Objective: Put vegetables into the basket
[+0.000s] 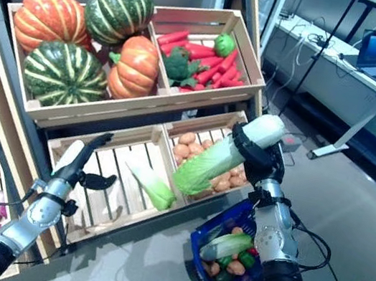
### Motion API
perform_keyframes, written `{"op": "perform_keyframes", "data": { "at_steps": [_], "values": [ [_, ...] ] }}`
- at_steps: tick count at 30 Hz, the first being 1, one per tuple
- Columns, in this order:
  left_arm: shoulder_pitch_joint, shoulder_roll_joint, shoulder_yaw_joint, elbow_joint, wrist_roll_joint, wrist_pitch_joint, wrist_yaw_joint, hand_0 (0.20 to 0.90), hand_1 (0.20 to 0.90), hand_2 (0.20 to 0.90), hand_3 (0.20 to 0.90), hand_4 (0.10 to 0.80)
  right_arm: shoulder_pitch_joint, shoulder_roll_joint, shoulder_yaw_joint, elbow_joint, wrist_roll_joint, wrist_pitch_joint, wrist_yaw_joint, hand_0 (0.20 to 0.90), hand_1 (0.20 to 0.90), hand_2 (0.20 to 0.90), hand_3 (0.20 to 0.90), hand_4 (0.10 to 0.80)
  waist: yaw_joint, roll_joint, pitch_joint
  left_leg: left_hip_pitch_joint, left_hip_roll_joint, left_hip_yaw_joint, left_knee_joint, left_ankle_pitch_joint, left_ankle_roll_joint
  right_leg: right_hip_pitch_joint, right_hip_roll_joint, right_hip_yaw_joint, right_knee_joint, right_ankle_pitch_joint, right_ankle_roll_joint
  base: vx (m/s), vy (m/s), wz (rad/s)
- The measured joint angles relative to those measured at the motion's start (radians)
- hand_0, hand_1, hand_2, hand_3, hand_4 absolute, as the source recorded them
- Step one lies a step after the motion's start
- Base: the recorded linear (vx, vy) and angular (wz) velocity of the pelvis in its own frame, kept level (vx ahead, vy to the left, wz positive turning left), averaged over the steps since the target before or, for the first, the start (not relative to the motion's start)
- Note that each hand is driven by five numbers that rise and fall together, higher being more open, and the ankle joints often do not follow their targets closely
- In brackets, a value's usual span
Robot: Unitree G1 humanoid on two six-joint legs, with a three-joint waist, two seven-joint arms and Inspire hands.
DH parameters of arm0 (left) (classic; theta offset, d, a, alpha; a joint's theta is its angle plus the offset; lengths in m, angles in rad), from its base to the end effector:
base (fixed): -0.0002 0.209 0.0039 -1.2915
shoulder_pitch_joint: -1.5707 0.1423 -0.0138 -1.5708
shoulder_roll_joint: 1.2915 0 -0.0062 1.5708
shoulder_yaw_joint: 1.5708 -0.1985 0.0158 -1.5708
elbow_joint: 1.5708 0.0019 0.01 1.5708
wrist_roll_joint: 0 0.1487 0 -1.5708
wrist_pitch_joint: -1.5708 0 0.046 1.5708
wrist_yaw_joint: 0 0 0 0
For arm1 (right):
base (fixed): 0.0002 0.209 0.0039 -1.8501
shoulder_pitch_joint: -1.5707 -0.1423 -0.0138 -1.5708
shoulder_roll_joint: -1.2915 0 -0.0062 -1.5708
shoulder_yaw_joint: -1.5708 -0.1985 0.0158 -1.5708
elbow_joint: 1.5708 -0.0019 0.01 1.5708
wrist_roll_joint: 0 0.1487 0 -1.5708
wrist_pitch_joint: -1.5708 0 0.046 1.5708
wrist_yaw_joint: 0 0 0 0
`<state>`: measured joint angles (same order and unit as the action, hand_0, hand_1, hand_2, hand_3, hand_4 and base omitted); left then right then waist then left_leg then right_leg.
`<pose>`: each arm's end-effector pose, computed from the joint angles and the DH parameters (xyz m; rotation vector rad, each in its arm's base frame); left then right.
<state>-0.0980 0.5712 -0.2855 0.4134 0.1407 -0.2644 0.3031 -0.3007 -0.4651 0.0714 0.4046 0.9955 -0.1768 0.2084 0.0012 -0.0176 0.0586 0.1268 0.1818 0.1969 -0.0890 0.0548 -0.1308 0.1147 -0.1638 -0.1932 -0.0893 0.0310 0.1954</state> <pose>0.2171 0.2430 -0.0030 0.7411 0.0104 0.0101 0.2729 -0.2479 0.0523 0.4975 -0.1341 0.0945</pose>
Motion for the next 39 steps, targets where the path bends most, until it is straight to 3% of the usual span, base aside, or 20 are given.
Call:
{"op": "perform_keyframes", "data": {
  "at_steps": [4,7,10,12,14,15,16,18,21,24,27,33,39],
  "values": [
    [0.001,-0.005,0.025,-0.001,-0.036,0.016,0.004,0.9,0.9,0.9,0.9,0.8,0.014,-0.005,-0.017,0.029,-0.056,0.0,-0.036,0.3,0.3,0.3,0.3,0.4,-0.015,-0.005,0.012,-0.002,0.013,0.01,0.012,0.001,-0.003,-0.003,0.014,0.044,0.0,-0.006,-0.007,0.01,-0.094,-0.07],
    [0.005,-0.006,0.049,-0.009,-0.044,0.02,0.01,0.9,0.9,0.9,0.9,0.8,0.023,-0.012,-0.048,0.067,-0.059,-0.001,-0.08,0.3,0.3,0.3,0.3,0.4,-0.013,-0.027,0.076,-0.054,0.028,0.014,0.122,-0.003,0.0,-0.022,0.026,0.083,0.007,-0.012,-0.033,0.1,0.044,-0.16],
    [0.023,-0.021,0.048,-0.008,-0.056,0.02,0.012,0.9,0.9,0.9,0.9,0.8,0.04,-0.03,-0.076,0.104,-0.086,-0.009,-0.143,0.3,0.3,0.3,0.3,0.4,-0.007,-0.016,0.138,-0.085,0.039,-0.007,0.205,-0.022,0.003,-0.013,0.025,0.119,0.004,0.003,-0.051,0.125,0.166,-0.23],
    [0.013,-0.033,0.045,-0.01,-0.057,0.017,0.013,0.9,0.9,0.9,0.9,0.8,0.042,-0.067,-0.082,0.106,-0.087,-0.01,-0.18,0.3,0.3,0.3,0.3,0.4,-0.011,-0.008,0.163,-0.106,0.012,-0.07,0.16,-0.046,0.001,-0.028,0.017,0.139,-0.002,0.01,-0.051,0.034,0.147,-0.09],
    [-0.041,-0.032,0.02,-0.009,-0.063,0.012,0.014,0.9,0.9,0.9,0.9,0.8,0.019,-0.112,-0.091,0.133,-0.089,-0.02,-0.221,0.3,0.3,0.3,0.3,0.4,0.002,0.008,0.176,-0.138,-0.066,-0.142,0.042,-0.02,0.018,-0.078,-0.015,0.168,-0.004,0.018,-0.044,0.022,0.163,-0.22],
    [-0.06,-0.033,0.019,-0.002,-0.07,0.003,0.018,0.9,0.9,0.9,0.9,0.8,0.008,-0.117,-0.092,0.152,-0.089,-0.021,-0.232,0.3,0.3,0.3,0.3,0.4,0.019,0.007,0.179,-0.137,-0.074,-0.124,0.039,0.028,0.043,-0.097,-0.016,0.179,-0.001,0.03,-0.03,0.127,0.201,-0.45],
    [-0.075,-0.029,0.02,0.013,-0.078,0.002,0.025,0.9,0.9,0.9,0.9,0.8,0.007,-0.102,-0.089,0.171,-0.089,-0.022,-0.239,0.3,0.3,0.3,0.3,0.4,0.029,-0.005,0.185,-0.132,-0.082,-0.102,0.044,0.033,0.055,-0.096,-0.028,0.179,0.001,0.036,-0.028,0.221,0.182,-0.41],
    [-0.095,-0.01,0.02,0.016,-0.099,0.0,0.038,0.9,0.9,0.9,0.9,0.8,0.036,-0.047,-0.089,0.181,-0.128,-0.044,-0.279,0.3,0.3,0.3,0.3,0.4,0.048,-0.031,0.193,-0.128,-0.094,-0.081,0.079,0.006,0.063,-0.085,-0.047,0.124,0.011,0.04,-0.024,0.212,0.088,-0.2],
    [-0.088,0.001,0.021,0.016,-0.099,-0.003,0.044,0.9,0.9,0.9,0.9,0.8,0.072,-0.023,-0.089,0.185,-0.147,-0.046,-0.297,0.3,0.3,0.3,0.3,0.4,0.048,-0.015,0.204,-0.095,-0.094,-0.076,0.081,-0.009,0.071,-0.088,-0.047,0.066,0.077,0.042,-0.02,0.156,-0.037,-0.13],
    [-0.045,0.057,0.025,0.0,-0.112,-0.003,0.048,0.9,0.9,0.9,0.9,0.8,0.066,-0.006,-0.089,0.218,-0.167,-0.046,-0.321,0.3,0.3,0.3,0.3,0.4,0.059,-0.016,0.214,-0.019,-0.078,-0.016,0.042,-0.013,0.073,-0.084,-0.05,0.006,0.103,0.039,-0.025,0.068,-0.215,-0.49],
    [-0.071,0.071,0.052,-0.001,-0.158,0.007,0.049,0.9,0.9,0.9,0.9,0.8,0.001,-0.012,-0.09,0.283,-0.167,-0.048,-0.398,0.3,0.3,0.3,0.3,0.4,0.065,-0.033,0.213,-0.044,-0.074,-0.007,0.055,-0.015,0.063,-0.082,-0.036,-0.008,0.049,0.043,-0.023,0.022,-0.154,-0.21],
    [-0.074,0.054,0.055,-0.039,-0.186,0.039,0.041,0.9,0.9,0.9,0.9,0.8,-0.057,-0.029,-0.1,0.355,-0.168,-0.048,-0.474,0.3,0.3,0.3,0.3,0.4,0.075,-0.015,0.22,-0.071,-0.009,-0.032,0.082,-0.019,0.023,-0.058,0.029,-0.045,0.001,0.056,-0.061,0.075,-0.082,0.08],
    [-0.098,0.055,0.051,-0.053,-0.197,0.042,0.022,0.9,0.9,0.9,0.9,0.8,-0.13,-0.063,-0.101,0.443,-0.21,-0.046,-0.505,0.3,0.3,0.3,0.3,0.4,0.085,0.008,0.233,-0.142,-0.001,-0.063,0.158,-0.037,0.018,-0.075,0.029,-0.072,0.017,0.05,-0.069,-0.069,-0.044,0.17]
  ]
}}
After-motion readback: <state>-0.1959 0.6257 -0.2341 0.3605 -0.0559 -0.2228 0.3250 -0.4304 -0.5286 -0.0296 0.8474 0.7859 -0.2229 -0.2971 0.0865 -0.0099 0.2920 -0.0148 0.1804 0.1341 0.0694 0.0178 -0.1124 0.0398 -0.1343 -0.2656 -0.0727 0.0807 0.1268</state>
